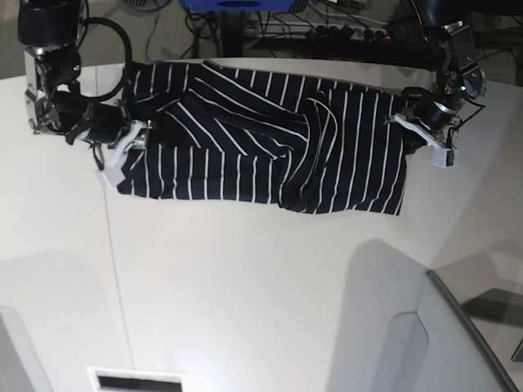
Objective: Layout the t-shirt on the table in an organized manner, then fold the t-shirt properly
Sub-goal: 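Grasp both ends and fold the right gripper's end over toward the left gripper, then press the folded bundle flat with the right gripper and release, then grasp the bundle edges with both grippers and square the folded shirt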
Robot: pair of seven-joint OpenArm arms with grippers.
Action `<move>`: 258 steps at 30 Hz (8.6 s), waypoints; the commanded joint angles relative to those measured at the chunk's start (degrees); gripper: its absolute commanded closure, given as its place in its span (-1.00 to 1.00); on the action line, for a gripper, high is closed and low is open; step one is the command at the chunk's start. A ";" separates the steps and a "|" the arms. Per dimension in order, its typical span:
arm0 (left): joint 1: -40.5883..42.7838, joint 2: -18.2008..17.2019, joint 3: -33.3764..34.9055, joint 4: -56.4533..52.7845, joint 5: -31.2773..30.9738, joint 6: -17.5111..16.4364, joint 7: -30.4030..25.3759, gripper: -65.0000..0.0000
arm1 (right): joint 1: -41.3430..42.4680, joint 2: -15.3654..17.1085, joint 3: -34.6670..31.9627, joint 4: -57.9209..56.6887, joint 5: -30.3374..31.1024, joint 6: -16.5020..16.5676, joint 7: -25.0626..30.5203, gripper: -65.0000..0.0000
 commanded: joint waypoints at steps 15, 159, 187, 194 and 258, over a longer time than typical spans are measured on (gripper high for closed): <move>-0.36 0.73 15.88 0.94 -0.09 0.32 -0.17 1.00 | 2.60 5.01 0.38 0.63 -0.60 -0.66 0.10 0.99; 6.41 1.52 -3.37 30.22 -4.13 -3.95 16.44 1.00 | 17.72 -2.99 -59.67 19.36 -2.97 -58.06 -2.19 0.99; 2.98 1.96 0.14 22.92 2.82 -3.95 14.33 1.00 | 10.78 2.99 -47.01 31.40 -3.41 -52.52 -2.01 1.00; 12.56 1.96 -4.34 31.71 2.82 -3.95 17.06 1.00 | 20.89 4.83 -47.45 26.04 -3.41 -52.35 -2.01 1.00; -44.14 8.03 44.19 -33.08 3.08 10.34 -10.37 1.00 | 11.48 4.48 -28.55 11.45 -28.47 -31.87 -8.87 1.00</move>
